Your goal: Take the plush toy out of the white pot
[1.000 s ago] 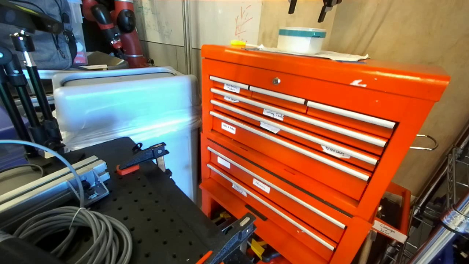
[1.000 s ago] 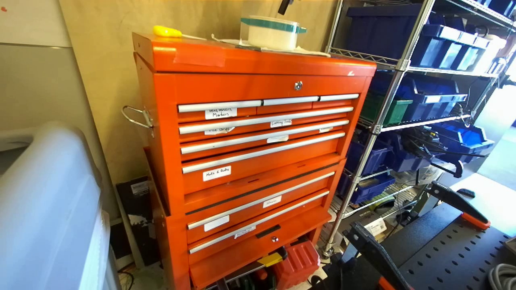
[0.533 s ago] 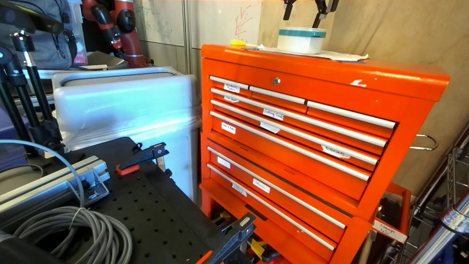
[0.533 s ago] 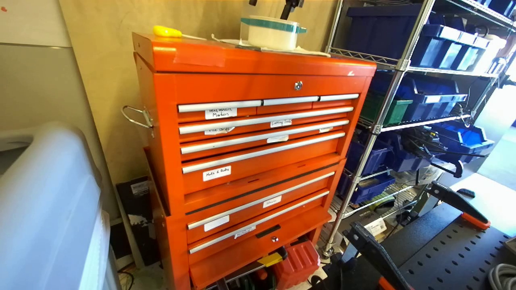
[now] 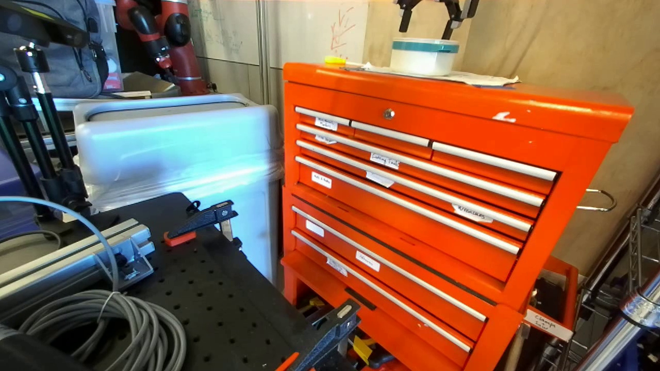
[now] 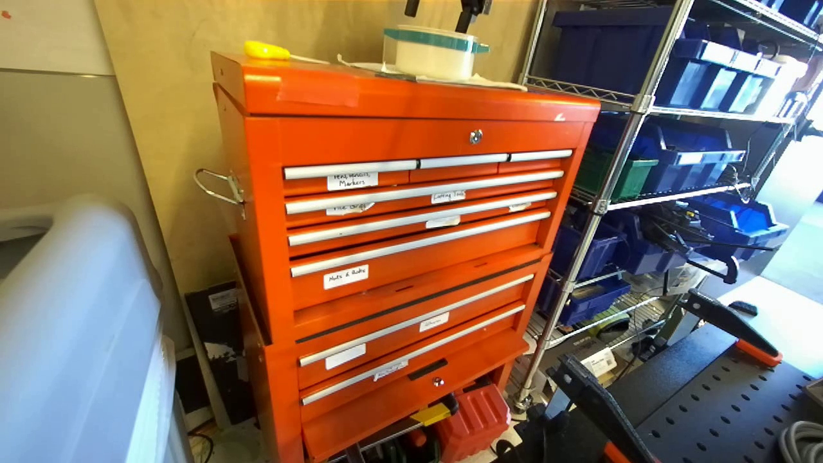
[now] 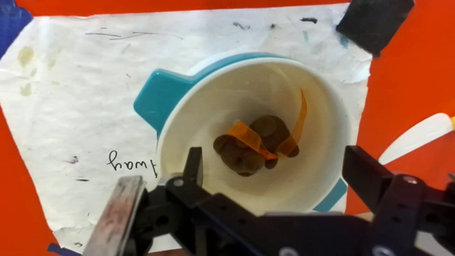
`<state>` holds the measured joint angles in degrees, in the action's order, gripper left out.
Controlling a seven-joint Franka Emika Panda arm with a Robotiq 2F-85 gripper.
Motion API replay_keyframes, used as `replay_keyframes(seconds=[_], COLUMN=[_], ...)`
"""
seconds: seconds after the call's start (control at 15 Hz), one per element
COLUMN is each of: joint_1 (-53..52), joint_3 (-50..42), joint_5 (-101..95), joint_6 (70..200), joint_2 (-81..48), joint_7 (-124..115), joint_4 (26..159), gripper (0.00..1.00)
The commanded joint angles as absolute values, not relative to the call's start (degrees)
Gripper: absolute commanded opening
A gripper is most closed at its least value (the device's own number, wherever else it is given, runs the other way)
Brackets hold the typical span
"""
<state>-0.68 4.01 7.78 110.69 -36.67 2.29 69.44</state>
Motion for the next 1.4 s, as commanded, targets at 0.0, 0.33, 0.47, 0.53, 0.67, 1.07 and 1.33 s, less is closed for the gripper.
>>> replay_keyframes(seconds=[0.0,0.33,0.47,0.53,0.67,1.07,1.33], joint_1=[-1.69,-2.26,-2.55,-2.71,-3.19,-4.1,-4.4], joint_3=[3.11,2.95,2.93,2.92,2.81,2.57,2.35], joint_5=[5.73,3.97,3.43,3.17,2.41,0.22,-0.98], joint_6=[108.94,109.19,109.33,109.45,109.42,109.54,109.27], joint_2=[-37.28,-38.49,-39.19,-39.51,-40.23,-40.11,-39.88], joint_7=[1.28,0.82,0.67,0.68,0.59,0.63,0.77], joint_4=[68.31,68.71,68.79,68.81,68.78,68.71,68.13], gripper=[1.0,1.0,1.0,1.0,1.0,0.43,0.15])
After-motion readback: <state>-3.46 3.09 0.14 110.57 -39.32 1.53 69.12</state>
